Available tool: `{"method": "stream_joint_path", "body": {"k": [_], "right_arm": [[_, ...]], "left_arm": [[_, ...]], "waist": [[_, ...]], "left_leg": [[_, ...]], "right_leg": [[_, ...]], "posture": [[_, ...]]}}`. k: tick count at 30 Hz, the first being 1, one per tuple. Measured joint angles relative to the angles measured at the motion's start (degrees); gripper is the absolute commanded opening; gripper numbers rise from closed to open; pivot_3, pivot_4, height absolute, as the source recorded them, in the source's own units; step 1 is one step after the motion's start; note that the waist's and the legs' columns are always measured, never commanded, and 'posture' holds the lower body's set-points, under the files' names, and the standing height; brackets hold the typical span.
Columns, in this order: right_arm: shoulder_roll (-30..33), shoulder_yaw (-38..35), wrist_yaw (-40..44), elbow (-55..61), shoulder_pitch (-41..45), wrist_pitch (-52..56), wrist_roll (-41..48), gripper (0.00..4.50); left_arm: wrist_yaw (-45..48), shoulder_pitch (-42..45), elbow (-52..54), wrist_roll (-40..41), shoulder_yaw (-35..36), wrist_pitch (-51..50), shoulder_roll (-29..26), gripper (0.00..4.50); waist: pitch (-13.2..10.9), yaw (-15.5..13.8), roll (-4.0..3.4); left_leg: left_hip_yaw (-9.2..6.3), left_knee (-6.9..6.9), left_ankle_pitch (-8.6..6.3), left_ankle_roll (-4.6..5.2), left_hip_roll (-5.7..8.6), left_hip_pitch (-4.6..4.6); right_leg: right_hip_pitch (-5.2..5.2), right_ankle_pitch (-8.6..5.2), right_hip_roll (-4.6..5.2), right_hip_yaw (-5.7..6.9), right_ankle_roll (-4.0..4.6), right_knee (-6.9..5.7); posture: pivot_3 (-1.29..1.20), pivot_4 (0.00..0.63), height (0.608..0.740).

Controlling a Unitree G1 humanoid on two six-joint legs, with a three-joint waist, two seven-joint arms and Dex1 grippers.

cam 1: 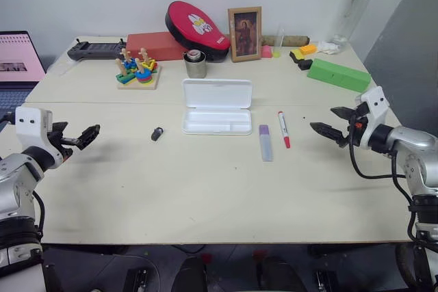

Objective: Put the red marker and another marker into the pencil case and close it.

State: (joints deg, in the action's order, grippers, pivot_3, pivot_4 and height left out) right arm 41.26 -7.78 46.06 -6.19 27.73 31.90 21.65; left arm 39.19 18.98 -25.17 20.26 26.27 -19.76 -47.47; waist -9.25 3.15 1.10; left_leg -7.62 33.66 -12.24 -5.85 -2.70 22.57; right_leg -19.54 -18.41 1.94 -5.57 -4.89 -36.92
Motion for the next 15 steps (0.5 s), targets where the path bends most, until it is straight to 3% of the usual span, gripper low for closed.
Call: {"method": "stream_joint_path", "body": {"k": [15], "right_arm": [[-0.17, -0.02, -0.10, -1.06, 0.00, -0.11, -0.07, 4.48]], "left_arm": [[-0.96, -0.04, 0.03, -0.20, 0.00, 0.24, 0.02, 4.50]], "waist": [[0.00, 0.00, 0.00]], "left_leg": [[0.00, 0.00, 0.00, 0.00, 0.00, 0.00]], "right_leg": [[-0.01, 0.00, 0.00, 0.00, 0.00, -0.02]], "posture": [[0.00, 0.150, 0.740]]}}
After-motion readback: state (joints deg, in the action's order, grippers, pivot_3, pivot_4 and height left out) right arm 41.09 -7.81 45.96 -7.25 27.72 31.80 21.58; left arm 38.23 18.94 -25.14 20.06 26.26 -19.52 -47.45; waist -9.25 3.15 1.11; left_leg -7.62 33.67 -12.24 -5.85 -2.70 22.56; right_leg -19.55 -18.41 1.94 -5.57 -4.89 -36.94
